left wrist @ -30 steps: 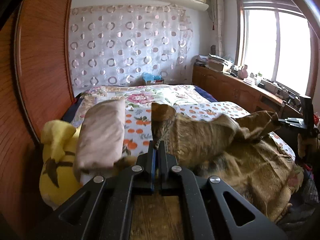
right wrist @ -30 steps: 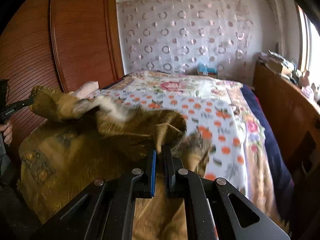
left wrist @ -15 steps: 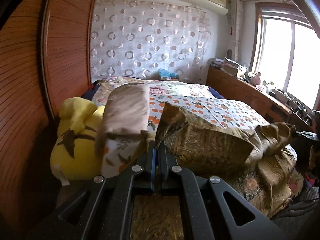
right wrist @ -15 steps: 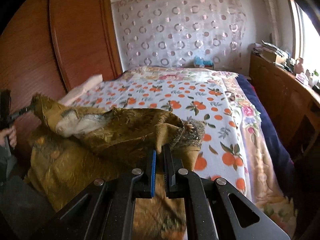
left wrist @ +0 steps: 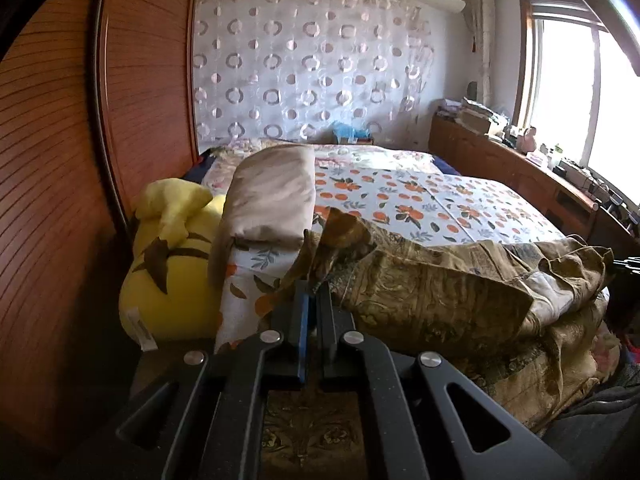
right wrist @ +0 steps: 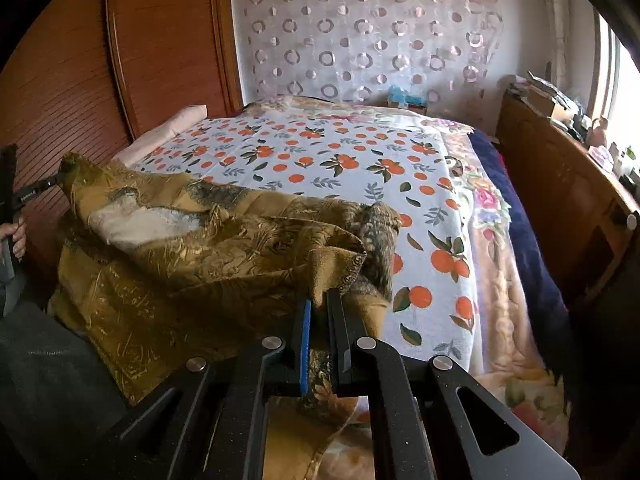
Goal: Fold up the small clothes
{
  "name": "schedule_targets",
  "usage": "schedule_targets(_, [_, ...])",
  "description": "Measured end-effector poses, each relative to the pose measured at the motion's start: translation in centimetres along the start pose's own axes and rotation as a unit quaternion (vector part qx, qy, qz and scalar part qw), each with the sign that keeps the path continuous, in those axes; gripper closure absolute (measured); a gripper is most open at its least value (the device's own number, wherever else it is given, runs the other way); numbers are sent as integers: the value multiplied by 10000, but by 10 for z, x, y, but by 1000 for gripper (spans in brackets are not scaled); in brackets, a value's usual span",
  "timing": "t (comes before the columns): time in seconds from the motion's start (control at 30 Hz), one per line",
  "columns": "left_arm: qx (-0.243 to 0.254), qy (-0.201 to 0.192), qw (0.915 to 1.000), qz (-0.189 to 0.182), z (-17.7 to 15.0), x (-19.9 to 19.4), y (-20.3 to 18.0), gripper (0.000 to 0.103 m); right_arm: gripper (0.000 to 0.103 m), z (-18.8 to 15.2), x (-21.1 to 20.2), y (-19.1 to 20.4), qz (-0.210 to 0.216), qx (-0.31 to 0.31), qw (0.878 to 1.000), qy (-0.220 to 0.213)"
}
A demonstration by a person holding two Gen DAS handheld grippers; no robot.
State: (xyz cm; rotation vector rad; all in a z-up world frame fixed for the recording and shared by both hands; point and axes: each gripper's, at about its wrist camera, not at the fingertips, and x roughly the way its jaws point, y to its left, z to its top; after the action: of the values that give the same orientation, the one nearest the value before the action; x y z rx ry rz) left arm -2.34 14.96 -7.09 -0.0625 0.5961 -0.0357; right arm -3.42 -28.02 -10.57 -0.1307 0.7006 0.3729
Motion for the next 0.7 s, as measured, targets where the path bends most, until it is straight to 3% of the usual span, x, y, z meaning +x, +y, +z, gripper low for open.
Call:
schedule_targets(0.1, [27, -43, 9999, 89, 4, -4, 1, 92, 97, -2, 0, 2, -23, -27, 10000, 3])
schedule_targets(0.37, [158, -199, 9997, 4, 29, -7, 4, 40, 92, 0, -3, -3, -326, -17, 9995, 43])
schedule_targets(0.5, [310, -134, 9994, 23, 46, 9, 5, 34, 87, 8, -15, -5, -513, -28, 9986, -119])
schedule_targets(0.7, [610, 56, 9981, 41, 66, 43, -1, 34, 52, 25, -11, -9, -770, -83, 9965, -317])
